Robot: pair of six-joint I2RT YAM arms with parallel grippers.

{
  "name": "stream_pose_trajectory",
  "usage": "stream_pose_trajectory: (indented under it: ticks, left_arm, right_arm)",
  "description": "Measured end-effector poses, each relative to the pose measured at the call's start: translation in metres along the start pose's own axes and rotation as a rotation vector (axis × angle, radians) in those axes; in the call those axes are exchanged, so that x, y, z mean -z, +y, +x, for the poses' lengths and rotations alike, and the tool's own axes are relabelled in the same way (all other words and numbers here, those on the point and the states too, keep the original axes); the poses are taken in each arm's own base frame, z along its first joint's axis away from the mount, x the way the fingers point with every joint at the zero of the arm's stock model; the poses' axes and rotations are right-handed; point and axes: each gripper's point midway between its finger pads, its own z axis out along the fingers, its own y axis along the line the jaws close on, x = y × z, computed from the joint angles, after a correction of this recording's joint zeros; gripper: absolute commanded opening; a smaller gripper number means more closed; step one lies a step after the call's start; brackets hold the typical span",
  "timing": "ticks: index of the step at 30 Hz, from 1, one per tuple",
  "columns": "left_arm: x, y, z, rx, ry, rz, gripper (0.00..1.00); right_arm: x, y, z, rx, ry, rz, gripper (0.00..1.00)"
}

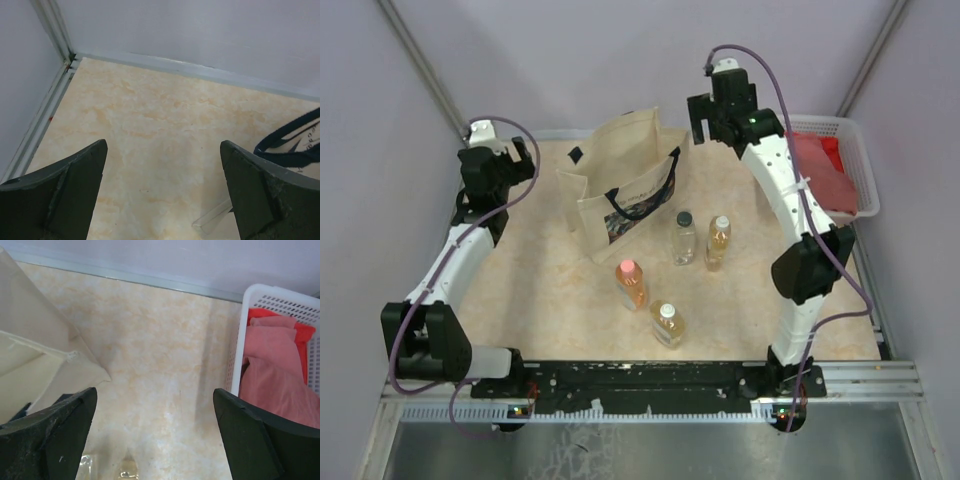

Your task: Place the personal care products into the canvas bag

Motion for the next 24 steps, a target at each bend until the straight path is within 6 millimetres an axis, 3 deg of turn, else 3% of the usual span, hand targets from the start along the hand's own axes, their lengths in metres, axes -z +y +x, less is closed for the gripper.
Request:
stream_pose_trajectory:
  ticks: [7, 12, 15, 19, 21, 22, 24]
  left_arm:
    - [0.003, -0.021, 0.004, -0.120, 0.000, 0.152, 1.00]
    - [0.002, -0.032, 0.004, -0.177, 0.034, 0.223, 1.00]
    - [0.005, -0.041, 0.002, -0.192, 0.044, 0.276, 1.00]
    - [0.009, -0.055, 0.002, -0.193, 0.047, 0.358, 1.00]
    - [0.012, -0.060, 0.004, -0.192, 0.054, 0.392, 1.00]
    - [0.013, -0.062, 0.005, -0.191, 0.058, 0.406, 1.00]
    - [0.016, -0.067, 0.002, -0.190, 0.064, 0.434, 1.00]
  right_arm:
    - [-0.003, 0.028, -0.026, 0.009, -0.044, -0.079, 0.99]
    - [-0.002, 0.056, -0.033, 0.033, -0.060, -0.179, 0.99]
    - [-0.007, 0.073, -0.033, 0.060, -0.064, -0.227, 0.99]
    - [-0.023, 0.093, -0.017, 0.105, -0.025, -0.273, 0.99]
    - [-0.033, 0.098, -0.008, 0.118, -0.004, -0.281, 0.91]
    - [-0.039, 0.101, -0.003, 0.124, 0.009, -0.284, 0.83]
    - [-0.050, 0.105, 0.009, 0.137, 0.039, -0.290, 0.57]
